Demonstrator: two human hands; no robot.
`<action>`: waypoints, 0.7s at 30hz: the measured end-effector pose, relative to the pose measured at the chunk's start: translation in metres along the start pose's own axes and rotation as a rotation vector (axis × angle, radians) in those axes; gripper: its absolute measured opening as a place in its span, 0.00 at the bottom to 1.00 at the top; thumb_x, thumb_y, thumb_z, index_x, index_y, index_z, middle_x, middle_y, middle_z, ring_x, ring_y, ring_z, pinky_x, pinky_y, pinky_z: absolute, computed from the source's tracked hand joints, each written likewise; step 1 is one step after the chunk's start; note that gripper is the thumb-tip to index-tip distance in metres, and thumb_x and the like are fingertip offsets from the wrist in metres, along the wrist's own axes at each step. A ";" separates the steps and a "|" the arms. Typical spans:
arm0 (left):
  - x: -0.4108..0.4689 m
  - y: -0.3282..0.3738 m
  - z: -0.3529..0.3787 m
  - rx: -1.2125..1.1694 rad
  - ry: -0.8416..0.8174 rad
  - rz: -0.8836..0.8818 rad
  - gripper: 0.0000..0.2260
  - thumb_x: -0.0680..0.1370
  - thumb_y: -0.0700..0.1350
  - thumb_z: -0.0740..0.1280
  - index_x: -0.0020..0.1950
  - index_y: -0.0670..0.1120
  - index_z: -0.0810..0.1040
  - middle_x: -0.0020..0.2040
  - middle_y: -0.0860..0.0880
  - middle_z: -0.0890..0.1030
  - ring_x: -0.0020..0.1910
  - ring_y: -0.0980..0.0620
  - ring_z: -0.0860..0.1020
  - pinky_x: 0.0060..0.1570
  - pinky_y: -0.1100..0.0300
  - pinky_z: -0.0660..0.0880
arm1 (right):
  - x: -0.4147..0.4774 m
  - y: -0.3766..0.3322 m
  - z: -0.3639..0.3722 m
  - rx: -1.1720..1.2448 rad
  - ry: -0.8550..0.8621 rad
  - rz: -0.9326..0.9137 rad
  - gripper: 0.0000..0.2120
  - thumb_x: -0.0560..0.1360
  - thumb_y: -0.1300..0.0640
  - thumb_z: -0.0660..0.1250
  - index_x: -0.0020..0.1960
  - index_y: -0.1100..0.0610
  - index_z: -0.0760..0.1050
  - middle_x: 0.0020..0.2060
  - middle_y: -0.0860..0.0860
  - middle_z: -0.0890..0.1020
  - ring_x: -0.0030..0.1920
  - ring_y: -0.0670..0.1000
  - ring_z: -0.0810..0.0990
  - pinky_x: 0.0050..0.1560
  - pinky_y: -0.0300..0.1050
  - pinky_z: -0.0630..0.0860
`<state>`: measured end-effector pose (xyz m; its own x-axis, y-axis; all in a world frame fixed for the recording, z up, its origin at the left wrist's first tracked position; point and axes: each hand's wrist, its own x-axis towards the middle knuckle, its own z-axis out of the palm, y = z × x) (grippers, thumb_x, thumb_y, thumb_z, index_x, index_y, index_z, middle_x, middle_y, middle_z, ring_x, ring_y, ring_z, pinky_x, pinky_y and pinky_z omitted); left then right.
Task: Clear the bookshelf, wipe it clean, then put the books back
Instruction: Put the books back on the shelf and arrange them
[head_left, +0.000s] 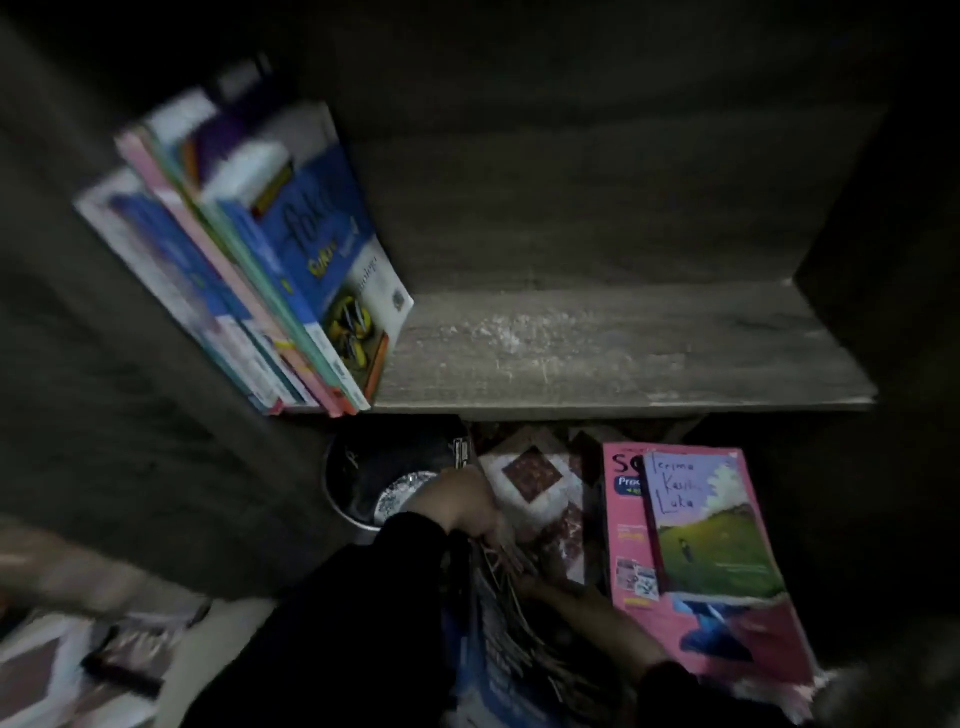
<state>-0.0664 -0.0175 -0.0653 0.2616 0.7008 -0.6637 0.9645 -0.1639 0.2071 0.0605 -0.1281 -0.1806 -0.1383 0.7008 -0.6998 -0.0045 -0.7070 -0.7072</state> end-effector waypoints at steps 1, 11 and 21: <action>-0.019 0.001 -0.011 -0.021 0.028 -0.010 0.20 0.75 0.44 0.71 0.66 0.45 0.77 0.65 0.46 0.78 0.62 0.48 0.77 0.54 0.60 0.74 | -0.014 -0.011 -0.004 -0.001 -0.052 -0.012 0.14 0.75 0.53 0.69 0.59 0.56 0.79 0.48 0.48 0.85 0.44 0.42 0.83 0.40 0.30 0.75; -0.136 0.004 -0.091 -0.329 0.710 0.142 0.29 0.75 0.48 0.72 0.74 0.57 0.66 0.59 0.50 0.80 0.53 0.55 0.79 0.50 0.66 0.73 | -0.083 -0.165 -0.029 -0.251 0.060 -0.413 0.41 0.61 0.58 0.72 0.71 0.40 0.64 0.59 0.51 0.78 0.52 0.48 0.78 0.48 0.40 0.75; -0.036 -0.029 -0.106 -0.315 1.725 0.423 0.31 0.74 0.33 0.71 0.71 0.55 0.68 0.38 0.45 0.75 0.32 0.59 0.61 0.40 0.70 0.66 | 0.019 -0.333 -0.003 -0.570 0.406 -1.126 0.55 0.72 0.68 0.70 0.72 0.30 0.35 0.65 0.56 0.68 0.50 0.44 0.69 0.43 0.26 0.66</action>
<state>-0.1076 0.0359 0.0287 -0.0643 0.5420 0.8379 0.7533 -0.5244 0.3970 0.0624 0.1208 0.0410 -0.0283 0.9231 0.3836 0.5065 0.3440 -0.7907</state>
